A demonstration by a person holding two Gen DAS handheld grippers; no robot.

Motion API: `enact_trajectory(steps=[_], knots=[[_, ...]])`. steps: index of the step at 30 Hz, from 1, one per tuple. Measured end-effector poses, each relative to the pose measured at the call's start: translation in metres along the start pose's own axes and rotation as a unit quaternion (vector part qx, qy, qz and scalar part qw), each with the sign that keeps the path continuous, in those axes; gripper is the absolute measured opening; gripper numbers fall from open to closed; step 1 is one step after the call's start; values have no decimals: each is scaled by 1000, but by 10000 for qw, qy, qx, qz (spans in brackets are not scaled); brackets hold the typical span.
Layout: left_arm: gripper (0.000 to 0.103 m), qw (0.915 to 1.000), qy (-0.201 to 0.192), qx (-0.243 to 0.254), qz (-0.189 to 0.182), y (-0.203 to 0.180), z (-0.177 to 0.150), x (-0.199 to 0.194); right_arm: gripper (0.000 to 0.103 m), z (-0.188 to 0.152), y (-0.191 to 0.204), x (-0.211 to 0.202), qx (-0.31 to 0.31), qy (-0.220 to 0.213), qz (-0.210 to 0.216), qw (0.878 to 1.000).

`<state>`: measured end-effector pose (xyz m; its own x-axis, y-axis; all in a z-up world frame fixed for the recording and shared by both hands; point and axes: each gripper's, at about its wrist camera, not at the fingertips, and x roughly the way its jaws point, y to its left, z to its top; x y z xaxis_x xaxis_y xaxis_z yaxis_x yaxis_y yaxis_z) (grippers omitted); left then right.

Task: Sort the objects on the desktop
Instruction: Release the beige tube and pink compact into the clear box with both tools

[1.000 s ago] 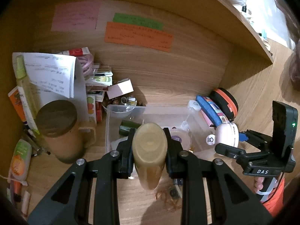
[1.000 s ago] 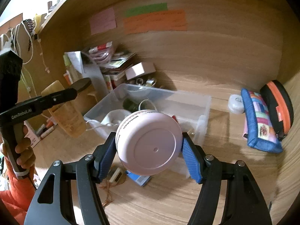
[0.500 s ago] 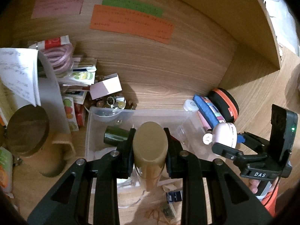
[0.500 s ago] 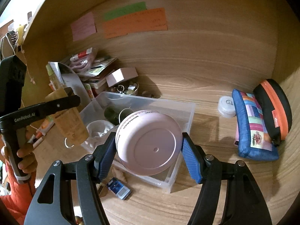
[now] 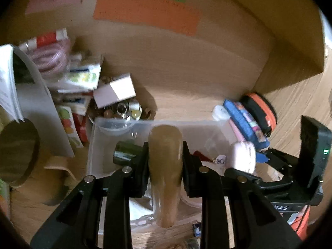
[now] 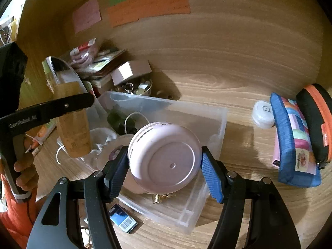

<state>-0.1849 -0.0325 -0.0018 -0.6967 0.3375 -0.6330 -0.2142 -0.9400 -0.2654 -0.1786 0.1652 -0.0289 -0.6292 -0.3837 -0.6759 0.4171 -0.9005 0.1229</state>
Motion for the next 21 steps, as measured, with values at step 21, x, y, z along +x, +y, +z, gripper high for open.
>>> enact_trajectory(steps=[21], knots=[[27,9969,671,49,412,2,-16,45,64,-10,0,-1,-337,-104,-4,9994]])
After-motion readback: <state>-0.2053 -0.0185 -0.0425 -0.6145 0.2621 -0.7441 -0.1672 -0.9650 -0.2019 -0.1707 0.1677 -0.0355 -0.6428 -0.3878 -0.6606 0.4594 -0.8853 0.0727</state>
